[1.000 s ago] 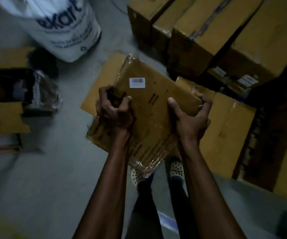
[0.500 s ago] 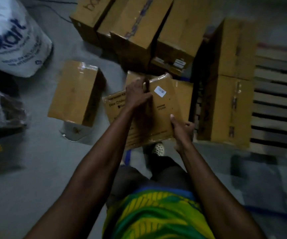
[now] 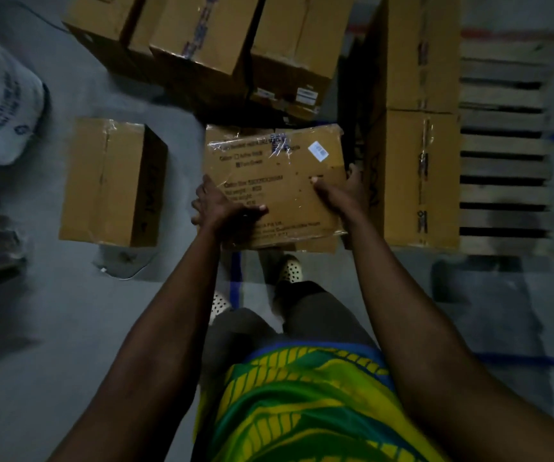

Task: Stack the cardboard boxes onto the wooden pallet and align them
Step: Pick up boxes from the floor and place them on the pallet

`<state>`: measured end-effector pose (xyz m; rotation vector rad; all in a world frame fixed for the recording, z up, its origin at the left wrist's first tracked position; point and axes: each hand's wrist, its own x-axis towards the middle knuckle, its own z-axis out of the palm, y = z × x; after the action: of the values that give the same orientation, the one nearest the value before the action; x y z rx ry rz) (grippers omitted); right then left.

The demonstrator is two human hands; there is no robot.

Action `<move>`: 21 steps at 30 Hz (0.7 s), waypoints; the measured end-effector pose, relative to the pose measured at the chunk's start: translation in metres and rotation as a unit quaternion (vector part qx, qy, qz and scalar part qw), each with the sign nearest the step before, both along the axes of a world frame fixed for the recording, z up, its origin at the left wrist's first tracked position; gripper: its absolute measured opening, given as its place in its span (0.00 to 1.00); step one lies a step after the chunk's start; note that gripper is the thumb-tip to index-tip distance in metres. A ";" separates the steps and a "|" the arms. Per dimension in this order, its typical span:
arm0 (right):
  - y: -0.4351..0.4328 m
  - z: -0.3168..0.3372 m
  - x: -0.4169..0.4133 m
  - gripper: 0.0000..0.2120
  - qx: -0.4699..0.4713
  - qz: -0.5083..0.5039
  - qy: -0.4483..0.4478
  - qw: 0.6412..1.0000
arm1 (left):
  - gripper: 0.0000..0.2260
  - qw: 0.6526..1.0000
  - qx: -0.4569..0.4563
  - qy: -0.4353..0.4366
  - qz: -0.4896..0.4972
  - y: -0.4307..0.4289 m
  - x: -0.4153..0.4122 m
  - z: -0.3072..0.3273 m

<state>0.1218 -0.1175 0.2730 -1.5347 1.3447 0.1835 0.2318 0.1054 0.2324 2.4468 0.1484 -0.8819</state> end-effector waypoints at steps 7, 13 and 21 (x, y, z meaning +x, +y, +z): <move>0.005 -0.003 0.006 0.53 0.012 -0.060 -0.037 0.997 | 0.50 0.971 -0.201 0.077 0.100 0.000 0.015 -0.001; 0.050 0.017 -0.035 0.53 0.000 -0.150 -0.055 0.987 | 0.37 0.960 -0.257 0.080 0.072 0.014 -0.002 0.039; 0.087 0.061 -0.106 0.49 -0.067 -0.280 -0.047 0.956 | 0.21 0.962 -0.268 0.002 -0.055 -0.015 -0.024 0.101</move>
<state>0.0158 -0.0301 0.3340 -1.1927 1.6823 -0.3386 0.2077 0.0909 0.3333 1.9585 -0.2042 -0.8408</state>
